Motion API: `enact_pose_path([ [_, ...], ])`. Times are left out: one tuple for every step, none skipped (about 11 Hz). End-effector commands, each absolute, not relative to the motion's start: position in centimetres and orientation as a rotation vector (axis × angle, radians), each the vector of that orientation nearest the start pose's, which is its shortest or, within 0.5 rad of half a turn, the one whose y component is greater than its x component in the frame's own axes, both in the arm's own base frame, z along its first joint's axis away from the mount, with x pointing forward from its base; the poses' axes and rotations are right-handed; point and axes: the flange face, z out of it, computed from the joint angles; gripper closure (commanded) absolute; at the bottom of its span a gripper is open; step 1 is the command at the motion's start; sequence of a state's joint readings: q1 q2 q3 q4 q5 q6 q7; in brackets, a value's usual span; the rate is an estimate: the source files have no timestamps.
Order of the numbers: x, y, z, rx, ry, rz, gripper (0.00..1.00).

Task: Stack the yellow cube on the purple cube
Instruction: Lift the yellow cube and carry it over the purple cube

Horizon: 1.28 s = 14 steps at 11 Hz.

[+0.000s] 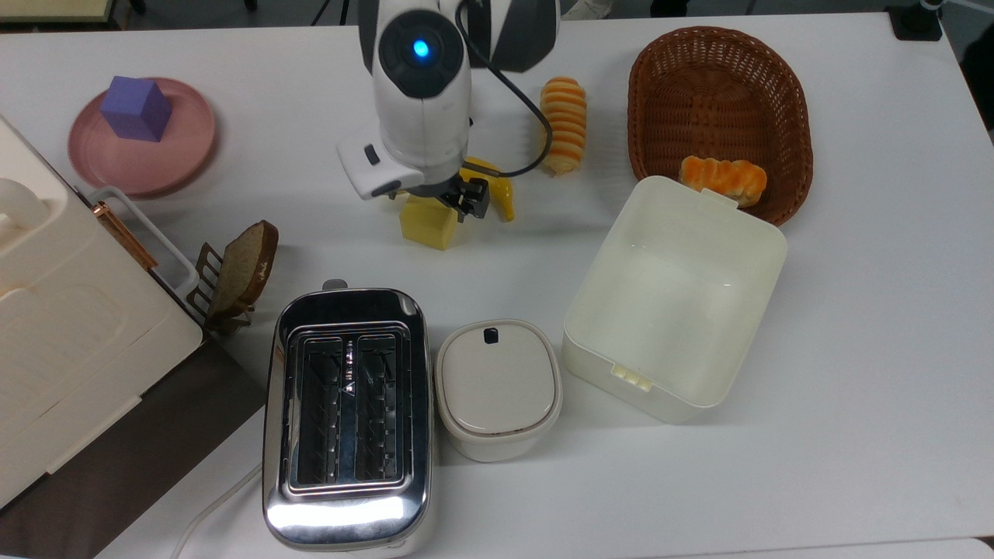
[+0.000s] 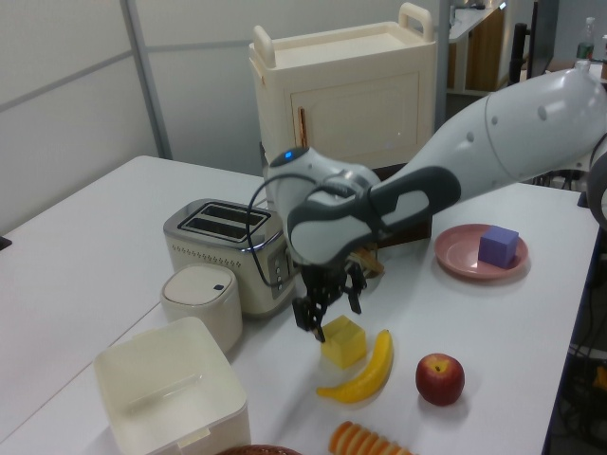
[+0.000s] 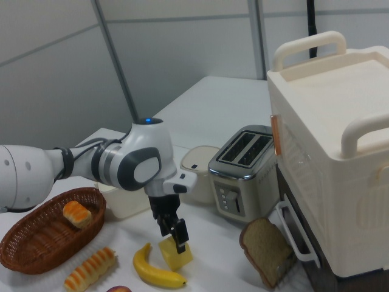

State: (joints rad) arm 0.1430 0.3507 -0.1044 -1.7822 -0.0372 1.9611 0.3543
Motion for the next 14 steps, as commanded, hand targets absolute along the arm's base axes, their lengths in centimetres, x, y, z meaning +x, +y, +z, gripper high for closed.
enact_pose_path([
  [61.1,3.0,32.8,-3.239,0.400,0.247,0.00],
  [61.1,3.0,32.3,-3.238,0.402,0.257,0.01],
  [61.1,2.9,32.2,-3.240,0.399,0.260,0.40],
  [61.1,2.8,32.4,-3.238,0.395,0.258,0.81],
  [61.3,2.8,33.0,-3.237,0.396,0.246,1.00],
  [61.2,2.5,33.6,-3.236,0.404,0.241,1.00],
  [61.2,2.0,34.8,-3.231,0.418,0.218,1.00],
  [61.1,1.4,36.0,-3.226,0.437,0.199,1.00],
  [60.8,0.6,37.3,-3.225,0.438,0.206,1.00],
  [60.5,-1.1,39.9,-3.223,0.411,0.232,1.00],
  [60.1,-2.9,41.3,-3.222,0.391,0.270,1.00],
  [59.7,-6.3,43.2,-3.220,0.371,0.280,1.00],
  [59.2,-9.1,43.7,-3.218,0.374,0.291,1.00],
  [58.3,-13.3,44.6,-3.213,0.381,0.277,1.00],
])
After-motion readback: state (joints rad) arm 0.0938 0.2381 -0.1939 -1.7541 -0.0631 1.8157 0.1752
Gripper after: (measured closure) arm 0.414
